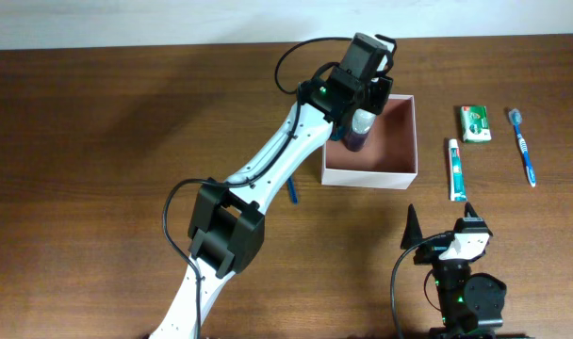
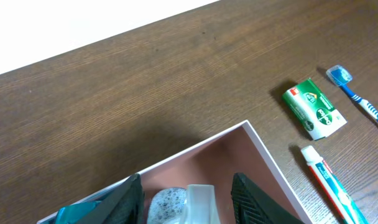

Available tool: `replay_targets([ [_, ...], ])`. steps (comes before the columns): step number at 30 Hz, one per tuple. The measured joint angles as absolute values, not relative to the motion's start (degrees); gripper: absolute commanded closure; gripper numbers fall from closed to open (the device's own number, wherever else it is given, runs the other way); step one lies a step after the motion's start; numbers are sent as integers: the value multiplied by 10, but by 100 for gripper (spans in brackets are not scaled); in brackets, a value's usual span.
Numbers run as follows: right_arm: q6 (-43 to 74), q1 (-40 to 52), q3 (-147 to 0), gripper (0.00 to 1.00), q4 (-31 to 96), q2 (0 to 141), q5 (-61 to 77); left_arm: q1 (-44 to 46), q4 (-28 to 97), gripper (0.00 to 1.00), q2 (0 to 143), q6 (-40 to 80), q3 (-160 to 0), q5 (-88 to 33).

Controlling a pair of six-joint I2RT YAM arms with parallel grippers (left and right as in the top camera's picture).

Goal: Pack container
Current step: 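Lower the soap bottle beside the mouthwash and open the left gripper, then raise the left gripper out of the box and move left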

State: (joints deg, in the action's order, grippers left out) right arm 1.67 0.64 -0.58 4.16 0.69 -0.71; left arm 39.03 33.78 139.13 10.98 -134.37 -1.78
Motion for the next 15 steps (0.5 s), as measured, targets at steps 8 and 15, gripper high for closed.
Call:
replay_targets([
  [8, 17, 6, -6, 1, 42, 7, -7, 390, 337, 48, 1391, 110, -1356, -29],
  [15, 17, 6, -6, 1, 42, 7, -7, 390, 356, 43, 1391, 109, -1412, -39],
])
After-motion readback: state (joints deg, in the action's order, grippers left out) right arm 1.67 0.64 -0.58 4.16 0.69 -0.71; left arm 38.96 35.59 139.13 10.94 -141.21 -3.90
